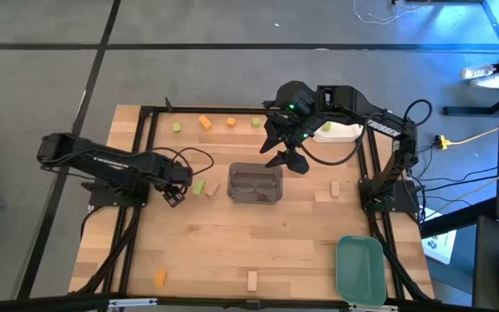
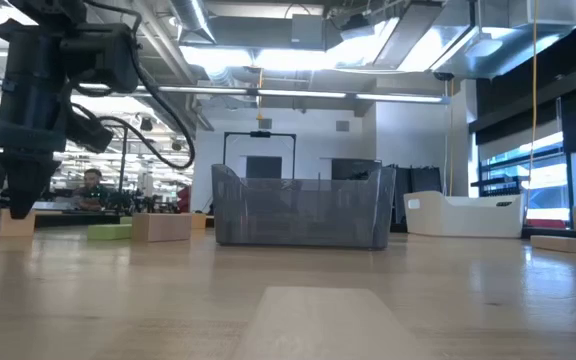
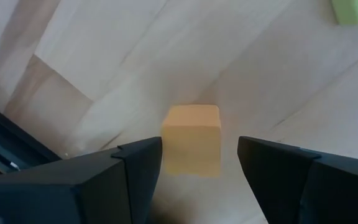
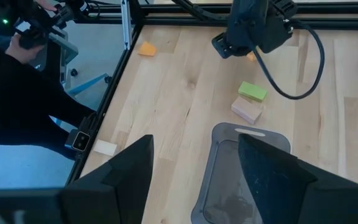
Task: Sort & place blocks by color
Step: Put the orange block into the black bin
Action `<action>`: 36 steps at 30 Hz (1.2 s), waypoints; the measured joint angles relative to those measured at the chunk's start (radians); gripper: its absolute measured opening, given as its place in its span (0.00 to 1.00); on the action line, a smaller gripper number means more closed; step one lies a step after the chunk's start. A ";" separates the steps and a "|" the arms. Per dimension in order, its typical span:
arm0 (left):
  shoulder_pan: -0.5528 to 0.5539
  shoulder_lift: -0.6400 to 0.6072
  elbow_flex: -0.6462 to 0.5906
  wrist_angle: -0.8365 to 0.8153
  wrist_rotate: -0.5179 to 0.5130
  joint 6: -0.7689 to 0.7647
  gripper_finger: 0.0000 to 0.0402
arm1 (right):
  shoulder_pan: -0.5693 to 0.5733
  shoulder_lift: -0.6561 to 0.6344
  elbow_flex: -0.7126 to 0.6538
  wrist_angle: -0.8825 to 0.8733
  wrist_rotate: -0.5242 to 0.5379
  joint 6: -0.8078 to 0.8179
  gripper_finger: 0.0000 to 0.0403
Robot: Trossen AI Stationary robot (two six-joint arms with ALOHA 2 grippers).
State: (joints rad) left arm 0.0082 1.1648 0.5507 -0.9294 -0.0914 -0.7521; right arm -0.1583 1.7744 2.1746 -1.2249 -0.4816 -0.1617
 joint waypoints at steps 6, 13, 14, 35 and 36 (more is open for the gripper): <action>0.000 0.046 0.000 0.023 0.000 0.000 0.51 | 0.000 0.000 0.000 0.000 0.000 0.000 0.58; 0.000 0.084 0.000 0.075 -0.064 0.001 0.51 | 0.000 0.000 0.000 0.001 0.000 0.000 0.58; 0.000 0.092 0.000 0.080 -0.072 -0.001 0.51 | 0.000 0.000 0.000 0.001 0.000 0.000 0.58; 0.000 0.152 0.026 0.106 0.007 -0.035 0.28 | 0.000 0.000 0.000 0.001 0.000 0.000 0.58; -0.002 0.144 0.041 0.103 0.010 -0.035 0.28 | 0.000 0.000 0.000 0.001 0.000 0.000 0.58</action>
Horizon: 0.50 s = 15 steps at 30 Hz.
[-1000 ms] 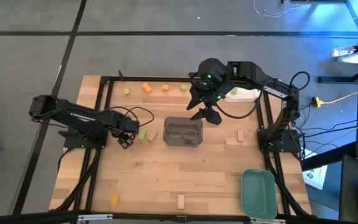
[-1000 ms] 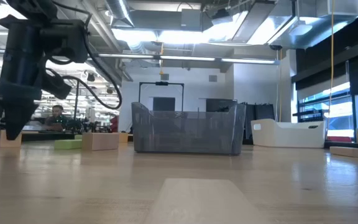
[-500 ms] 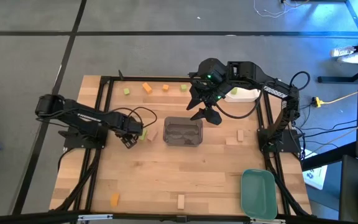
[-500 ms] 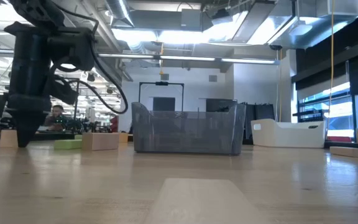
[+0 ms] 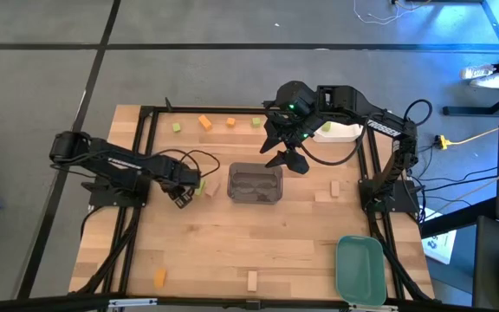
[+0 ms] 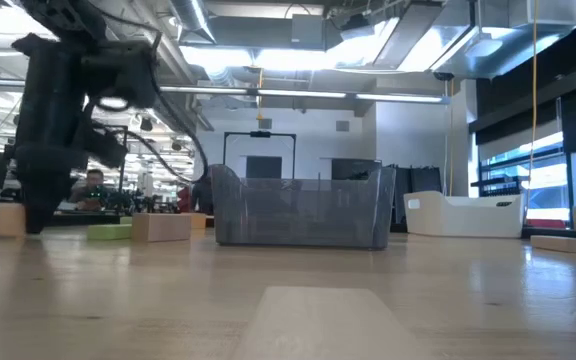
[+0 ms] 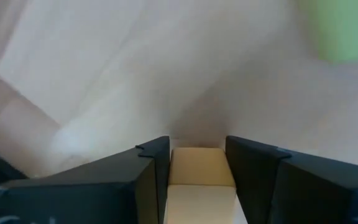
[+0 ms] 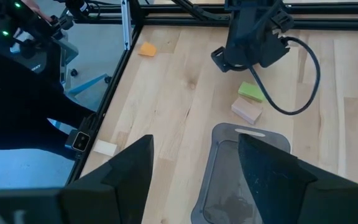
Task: Sort & place blocks by color
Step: Put the orange block into the black bin
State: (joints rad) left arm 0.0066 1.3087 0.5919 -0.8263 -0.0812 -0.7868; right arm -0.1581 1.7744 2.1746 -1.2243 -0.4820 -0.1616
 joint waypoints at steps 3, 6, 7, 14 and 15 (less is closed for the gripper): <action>0.002 -0.026 0.054 0.004 -0.007 0.005 0.28 | 0.000 0.000 0.000 0.001 0.000 0.000 0.58; 0.000 -0.038 0.127 -0.001 -0.017 0.014 0.28 | 0.000 0.000 0.000 0.001 0.000 0.000 0.58; 0.001 -0.044 0.155 0.001 -0.027 0.030 0.28 | 0.000 0.000 0.000 0.001 0.000 0.000 0.58; 0.013 -0.060 0.382 0.012 -0.075 0.158 0.28 | 0.000 0.000 0.000 0.002 0.000 0.000 0.58; 0.017 -0.060 0.413 0.014 -0.075 0.170 0.28 | 0.000 0.000 0.000 0.002 0.000 0.000 0.58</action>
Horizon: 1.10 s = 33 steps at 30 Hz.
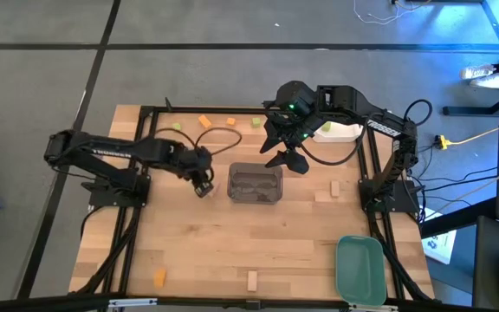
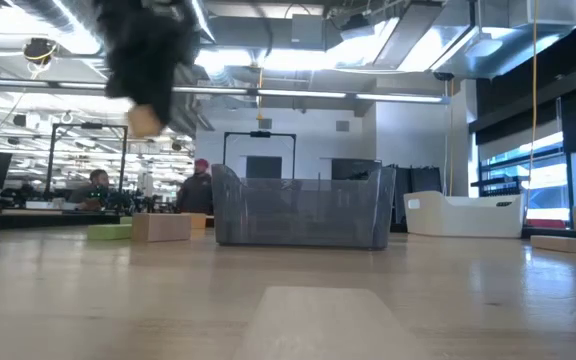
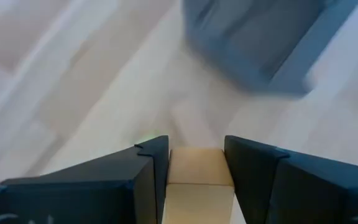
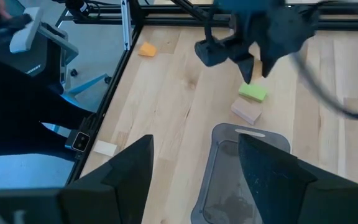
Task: Sort & place blocks by color
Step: Put the orange block into the black bin
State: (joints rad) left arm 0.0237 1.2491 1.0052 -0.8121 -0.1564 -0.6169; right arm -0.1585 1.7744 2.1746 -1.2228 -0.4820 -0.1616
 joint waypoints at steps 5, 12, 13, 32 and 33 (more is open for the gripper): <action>0.003 -0.001 0.089 0.147 0.058 0.093 0.28 | 0.000 0.000 0.000 0.000 0.000 0.000 0.58; 0.004 0.102 0.089 0.347 0.098 0.161 0.28 | 0.000 -0.003 0.000 -0.022 -0.019 0.052 0.58; 0.006 0.124 0.089 0.349 0.097 0.167 0.28 | 0.000 -0.005 0.000 -0.027 -0.026 0.049 0.58; 0.042 0.463 0.088 0.493 0.174 0.261 0.33 | 0.012 -0.035 0.000 -0.032 -0.069 0.050 0.58; 0.042 0.469 0.088 0.494 0.176 0.261 0.34 | 0.012 -0.035 0.000 -0.033 -0.069 0.050 0.58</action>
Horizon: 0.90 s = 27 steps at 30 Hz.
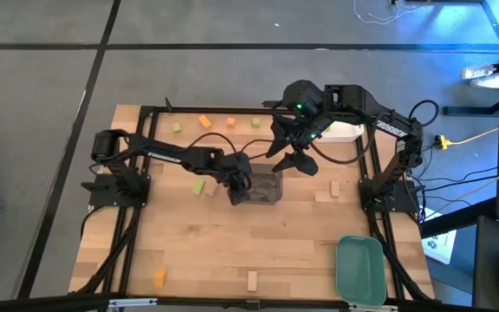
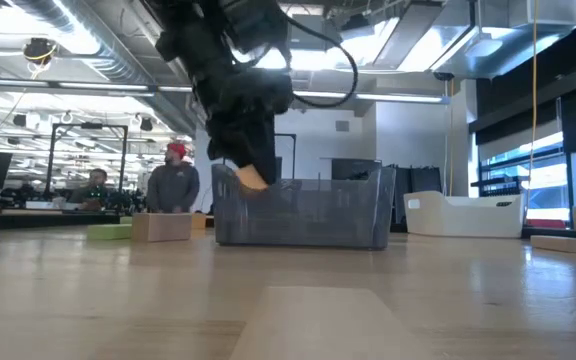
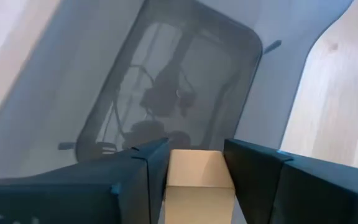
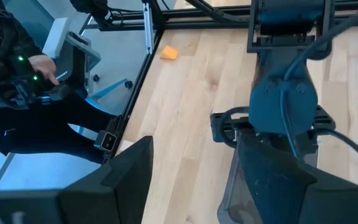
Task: Sort & place blocks by color
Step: Put the orange block into the black bin, then put the brown block into the blue bin
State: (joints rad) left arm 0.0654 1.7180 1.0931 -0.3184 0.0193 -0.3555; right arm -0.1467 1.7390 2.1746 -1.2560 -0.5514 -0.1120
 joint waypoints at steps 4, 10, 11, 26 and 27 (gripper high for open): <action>0.000 0.007 0.000 0.000 -0.002 0.001 0.37 | 0.000 0.000 0.000 -0.017 -0.001 0.003 0.58; 0.000 0.003 0.000 0.007 -0.006 0.025 0.37 | 0.000 0.000 0.000 -0.078 -0.008 0.040 0.58; 0.000 0.003 0.000 0.007 0.000 0.023 0.37 | 0.000 0.000 0.000 -0.083 -0.024 0.051 0.58; -0.001 -0.352 0.001 -0.155 -0.058 0.075 0.38 | 0.102 -0.086 -0.004 -0.315 0.451 0.555 0.58; -0.001 -0.385 0.000 -0.165 -0.064 0.073 0.38 | 0.113 -0.100 -0.009 -0.312 0.475 0.606 0.58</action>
State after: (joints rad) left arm 0.0643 1.3332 1.0928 -0.4834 -0.0448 -0.2821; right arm -0.0339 1.6393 2.1656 -1.5678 -0.0765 0.4941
